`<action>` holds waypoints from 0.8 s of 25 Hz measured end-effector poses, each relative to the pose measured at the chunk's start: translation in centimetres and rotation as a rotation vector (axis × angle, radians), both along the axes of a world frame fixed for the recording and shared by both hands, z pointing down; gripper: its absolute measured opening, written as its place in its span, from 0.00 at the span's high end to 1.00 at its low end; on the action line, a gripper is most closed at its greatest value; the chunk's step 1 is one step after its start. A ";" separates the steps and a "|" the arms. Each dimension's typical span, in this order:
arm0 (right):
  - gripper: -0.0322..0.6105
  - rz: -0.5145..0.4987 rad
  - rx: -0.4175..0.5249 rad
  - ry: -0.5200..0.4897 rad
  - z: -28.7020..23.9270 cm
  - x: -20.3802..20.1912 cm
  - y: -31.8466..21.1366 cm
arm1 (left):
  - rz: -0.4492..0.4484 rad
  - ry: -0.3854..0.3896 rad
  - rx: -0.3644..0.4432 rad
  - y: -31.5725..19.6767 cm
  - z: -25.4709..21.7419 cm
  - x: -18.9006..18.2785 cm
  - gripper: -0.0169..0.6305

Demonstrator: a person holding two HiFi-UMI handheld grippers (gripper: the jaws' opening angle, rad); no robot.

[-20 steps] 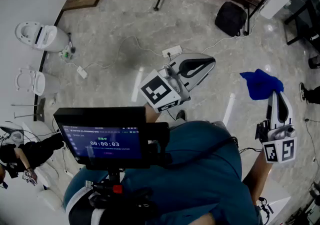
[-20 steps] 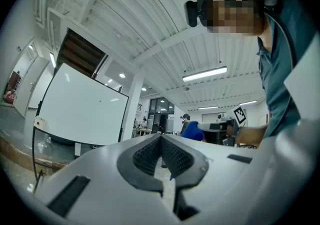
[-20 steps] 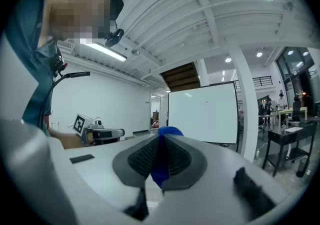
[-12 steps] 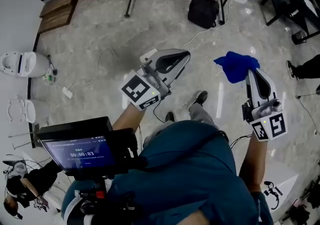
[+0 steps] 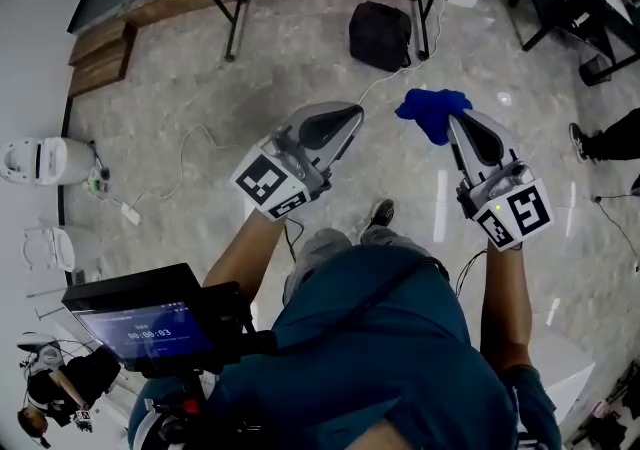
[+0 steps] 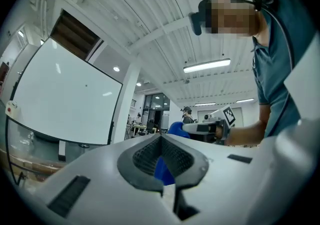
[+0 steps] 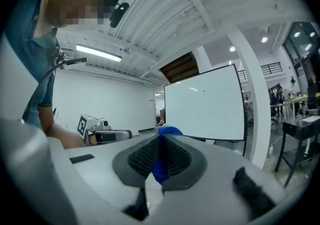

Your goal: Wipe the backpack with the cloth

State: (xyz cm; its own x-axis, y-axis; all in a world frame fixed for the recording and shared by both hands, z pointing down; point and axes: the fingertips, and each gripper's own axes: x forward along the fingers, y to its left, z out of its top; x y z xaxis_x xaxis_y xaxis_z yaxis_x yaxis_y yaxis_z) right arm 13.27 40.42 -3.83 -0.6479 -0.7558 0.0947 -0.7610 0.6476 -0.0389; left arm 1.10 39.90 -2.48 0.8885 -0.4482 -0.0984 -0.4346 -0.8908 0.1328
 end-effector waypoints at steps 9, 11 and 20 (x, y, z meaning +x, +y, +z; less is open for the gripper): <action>0.92 -0.050 -0.113 0.017 5.9 3.8 -14.2 | -0.038 -0.030 -0.049 -12.2 3.8 5.6 0.97; 0.92 -0.055 -0.129 0.029 7.4 3.2 -17.0 | -0.046 -0.030 -0.069 -14.8 5.1 5.2 0.97; 0.92 0.001 -0.214 0.082 14.3 1.7 -31.2 | 0.005 -0.058 -0.128 -29.3 12.2 4.2 0.97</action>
State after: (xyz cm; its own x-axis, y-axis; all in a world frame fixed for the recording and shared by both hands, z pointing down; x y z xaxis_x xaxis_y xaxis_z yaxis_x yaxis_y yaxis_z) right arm 14.93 9.27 10.50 -0.6311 -0.7130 0.3056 -0.7676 0.6307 -0.1137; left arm 5.26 10.65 9.68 0.8934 -0.4490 0.0111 -0.4403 -0.8705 0.2199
